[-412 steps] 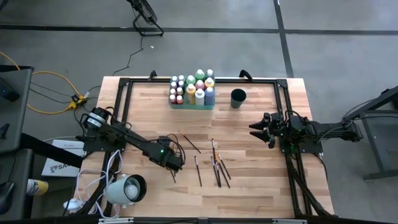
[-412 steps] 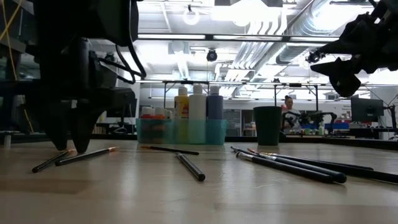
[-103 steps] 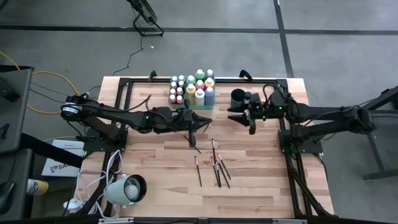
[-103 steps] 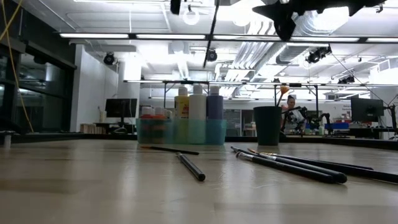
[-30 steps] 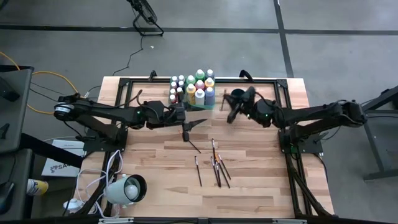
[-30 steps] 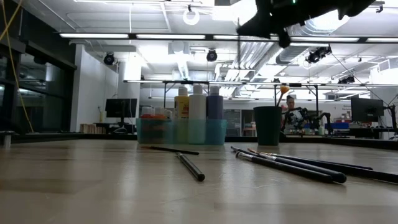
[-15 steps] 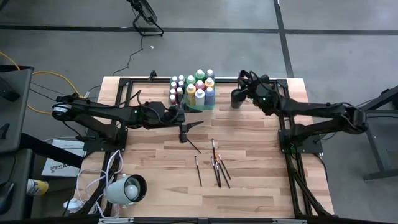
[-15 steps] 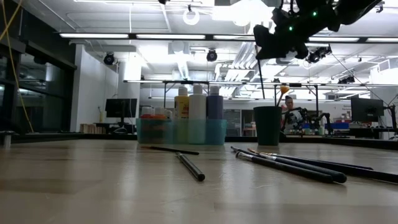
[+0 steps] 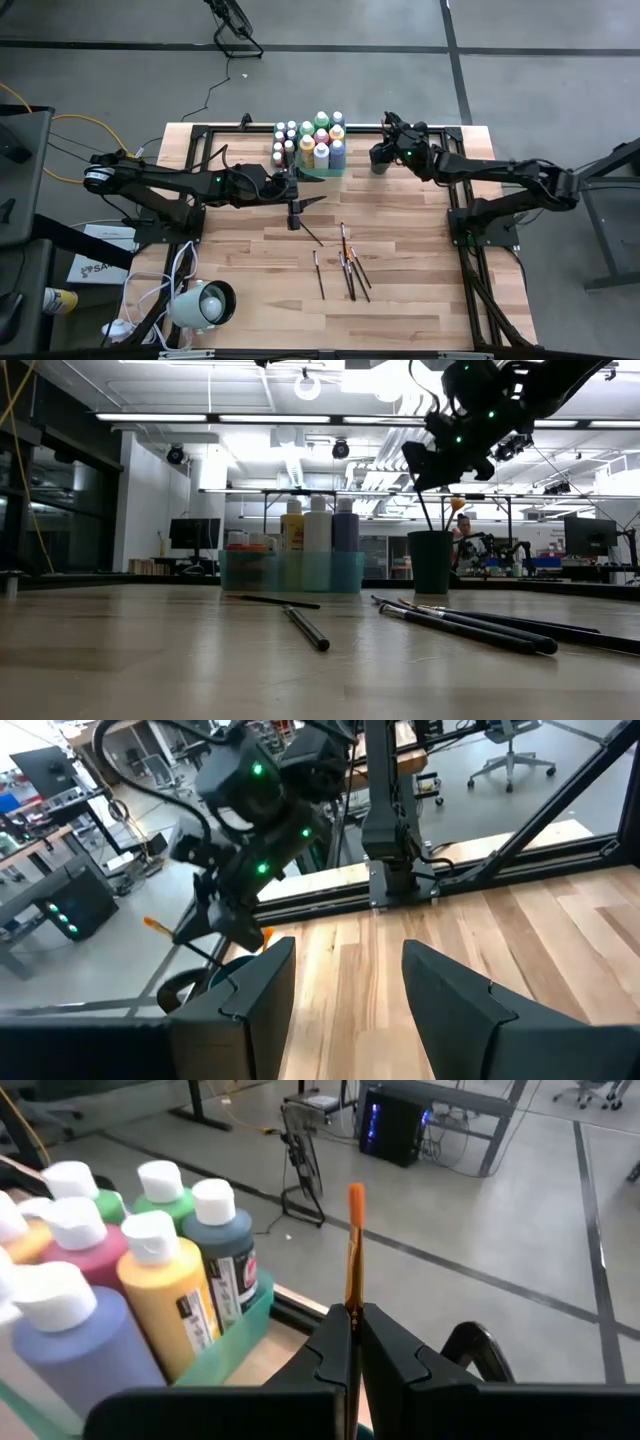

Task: Pick & Place Paint Supplies
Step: Put the orange paint brush into the green cup

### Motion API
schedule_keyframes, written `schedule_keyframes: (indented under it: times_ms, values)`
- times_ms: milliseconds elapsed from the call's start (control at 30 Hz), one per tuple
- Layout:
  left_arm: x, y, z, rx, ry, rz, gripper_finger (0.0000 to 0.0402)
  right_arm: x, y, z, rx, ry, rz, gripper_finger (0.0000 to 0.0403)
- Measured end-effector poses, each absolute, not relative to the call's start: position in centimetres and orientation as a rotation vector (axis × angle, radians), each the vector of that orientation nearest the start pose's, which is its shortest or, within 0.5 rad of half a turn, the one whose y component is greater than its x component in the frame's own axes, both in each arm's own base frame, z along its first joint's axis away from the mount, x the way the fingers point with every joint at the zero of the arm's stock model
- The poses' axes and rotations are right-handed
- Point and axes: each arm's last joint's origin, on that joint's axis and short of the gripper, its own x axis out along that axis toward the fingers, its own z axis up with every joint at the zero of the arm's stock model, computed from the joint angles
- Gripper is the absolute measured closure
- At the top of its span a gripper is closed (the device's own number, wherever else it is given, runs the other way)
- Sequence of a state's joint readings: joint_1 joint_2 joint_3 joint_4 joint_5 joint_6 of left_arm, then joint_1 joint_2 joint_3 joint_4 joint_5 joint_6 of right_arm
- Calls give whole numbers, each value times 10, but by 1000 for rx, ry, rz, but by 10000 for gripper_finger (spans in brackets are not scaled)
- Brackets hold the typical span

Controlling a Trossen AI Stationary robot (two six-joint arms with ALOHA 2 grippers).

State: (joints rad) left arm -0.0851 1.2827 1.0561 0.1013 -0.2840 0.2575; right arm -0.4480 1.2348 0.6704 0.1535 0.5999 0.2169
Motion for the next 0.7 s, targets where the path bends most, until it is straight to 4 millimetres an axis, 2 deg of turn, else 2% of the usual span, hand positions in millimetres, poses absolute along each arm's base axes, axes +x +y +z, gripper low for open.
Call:
schedule_keyframes:
  times_ms: [200, 567, 700]
  values:
    - [292, -17, 348, 281, 155, 181, 220, 227, -132, 223, 238, 332, -1108, 390]
    - [291, -17, 343, 289, 200, 176, 220, 226, -132, 222, 283, 320, -1121, 329]
    - [290, -15, 341, 266, 222, 230, 220, 224, -131, 222, 328, 306, -1128, 306]
